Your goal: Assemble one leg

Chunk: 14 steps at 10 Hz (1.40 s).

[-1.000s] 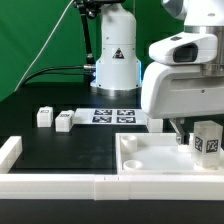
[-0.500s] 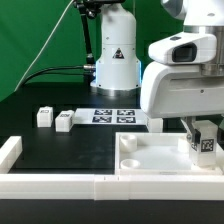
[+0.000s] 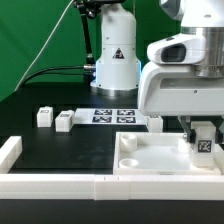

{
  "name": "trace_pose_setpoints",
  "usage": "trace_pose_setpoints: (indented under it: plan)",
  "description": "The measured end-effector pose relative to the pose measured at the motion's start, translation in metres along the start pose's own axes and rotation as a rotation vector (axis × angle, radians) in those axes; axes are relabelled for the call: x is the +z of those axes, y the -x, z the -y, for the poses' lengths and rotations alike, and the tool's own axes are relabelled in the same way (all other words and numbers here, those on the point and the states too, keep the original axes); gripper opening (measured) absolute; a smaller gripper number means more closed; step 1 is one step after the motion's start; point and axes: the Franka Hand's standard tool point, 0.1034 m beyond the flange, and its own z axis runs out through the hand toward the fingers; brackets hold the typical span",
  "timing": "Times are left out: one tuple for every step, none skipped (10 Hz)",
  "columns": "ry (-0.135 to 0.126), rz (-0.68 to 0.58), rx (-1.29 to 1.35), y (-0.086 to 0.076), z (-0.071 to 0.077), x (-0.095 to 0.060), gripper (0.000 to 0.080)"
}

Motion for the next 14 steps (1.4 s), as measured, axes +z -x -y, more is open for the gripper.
trace_pose_setpoints:
  plan:
    - [0.001, 0.001, 0.155, 0.001, 0.003, 0.001, 0.029]
    - [0.002, 0.002, 0.268, 0.001, 0.003, 0.001, 0.029]
    - [0.001, 0.004, 0.433, 0.001, 0.001, 0.001, 0.029]
    - [0.002, 0.003, 0.579, 0.0, -0.001, 0.002, 0.029]
    - [-0.002, -0.004, 0.727, -0.002, -0.004, 0.002, 0.029]
    - [-0.001, -0.001, 0.853, -0.001, -0.003, 0.002, 0.029]
    - [-0.009, 0.005, 0.987, -0.001, -0.002, 0.002, 0.029]
    - [-0.011, 0.007, 1.062, -0.001, -0.002, 0.002, 0.029]
    - [-0.012, 0.008, 1.072, -0.001, -0.002, 0.002, 0.029]
    - [-0.011, 0.008, 1.041, -0.001, -0.002, 0.003, 0.0318]
    - [-0.013, 0.007, 1.004, -0.001, -0.001, 0.003, 0.0493]
    - [-0.023, -0.005, 0.971, -0.001, 0.003, 0.003, 0.0493]
    - [-0.025, -0.011, 0.847, -0.001, 0.005, 0.003, 0.0615]
    - [-0.026, -0.012, 0.714, 0.0, 0.007, 0.004, 0.0639]
